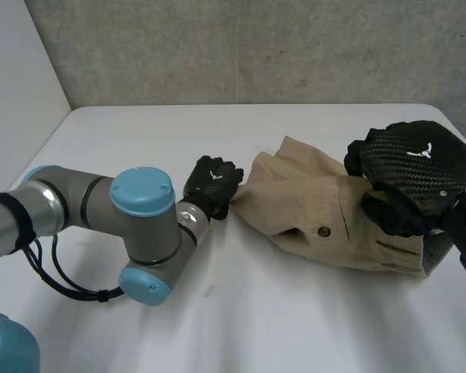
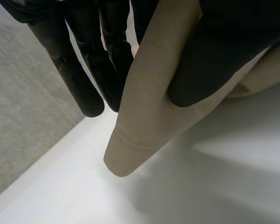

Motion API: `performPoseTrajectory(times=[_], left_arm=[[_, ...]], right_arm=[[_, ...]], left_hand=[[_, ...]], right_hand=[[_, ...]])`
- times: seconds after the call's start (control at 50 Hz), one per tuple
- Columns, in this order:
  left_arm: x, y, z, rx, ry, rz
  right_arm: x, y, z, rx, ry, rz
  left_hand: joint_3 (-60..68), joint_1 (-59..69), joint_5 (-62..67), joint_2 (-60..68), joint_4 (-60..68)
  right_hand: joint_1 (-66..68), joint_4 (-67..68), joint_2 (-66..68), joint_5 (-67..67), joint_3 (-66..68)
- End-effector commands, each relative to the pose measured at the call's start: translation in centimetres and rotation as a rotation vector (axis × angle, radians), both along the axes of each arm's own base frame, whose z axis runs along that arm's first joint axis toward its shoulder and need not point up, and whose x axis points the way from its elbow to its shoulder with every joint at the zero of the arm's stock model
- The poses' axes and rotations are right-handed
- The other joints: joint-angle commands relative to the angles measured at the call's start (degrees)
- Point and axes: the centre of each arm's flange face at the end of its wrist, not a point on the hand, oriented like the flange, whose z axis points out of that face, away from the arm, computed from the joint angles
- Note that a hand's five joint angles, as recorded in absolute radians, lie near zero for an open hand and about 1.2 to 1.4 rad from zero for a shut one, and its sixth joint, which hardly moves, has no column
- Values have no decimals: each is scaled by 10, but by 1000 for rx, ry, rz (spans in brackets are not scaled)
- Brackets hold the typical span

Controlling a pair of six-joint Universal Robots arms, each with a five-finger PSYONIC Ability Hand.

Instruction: Fold the shorts.

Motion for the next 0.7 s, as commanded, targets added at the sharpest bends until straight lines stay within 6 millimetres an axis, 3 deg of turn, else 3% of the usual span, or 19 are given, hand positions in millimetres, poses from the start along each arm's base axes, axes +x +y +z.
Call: performPoseTrajectory(times=[0.02,0.06,0.08,0.12,0.14,0.2,0.22,0.28,0.32,0.4,0.46,0.52,0.54,0.7], left_arm=[[38,-21,70,-112,74,94],[51,-20,90,-141,91,118],[60,-14,115,-186,115,129],[69,-3,143,-238,148,132],[78,11,170,-291,180,135],[90,32,201,-360,219,134],[98,46,219,-406,241,131],[109,71,245,-470,277,107],[113,81,253,-479,278,92],[119,99,253,-427,239,49],[120,98,245,-376,208,40],[118,83,220,-292,159,61],[116,71,203,-238,128,75],[115,17,132,-38,22,140]], right_arm=[[-3,-11,8,-63,47,-57],[-4,-17,10,-79,60,-75],[-3,-19,11,-84,64,-80],[-3,-23,13,-91,70,-84],[-2,-26,16,-98,71,-85],[0,-31,22,-116,68,-77],[1,-33,23,-121,66,-74],[4,-40,29,-135,59,-72],[5,-45,31,-135,58,-75],[10,-59,33,-133,63,-77],[14,-71,27,-97,75,-75],[23,-89,15,-50,99,-65],[25,-93,12,-39,106,-61],[45,-114,-29,14,272,6]], left_hand=[[125,154,143,120,119],[125,154,143,120,119],[125,154,143,120,119],[125,154,143,120,119],[125,154,143,120,119],[125,154,143,120,119],[125,154,143,120,119],[125,154,143,120,119],[125,154,143,120,119],[125,154,143,120,119],[125,154,143,120,119],[125,154,143,120,119],[125,154,143,120,119],[125,154,143,120,119]], right_hand=[[246,117,126,137,124],[246,117,126,137,124],[246,117,126,137,124],[246,117,126,137,124],[246,117,126,137,124],[246,117,126,137,124],[246,117,126,137,124],[246,117,126,137,124],[246,117,126,137,124],[246,117,126,137,124],[246,117,126,137,124],[246,117,126,137,124],[246,117,126,137,124],[246,117,126,137,124]])
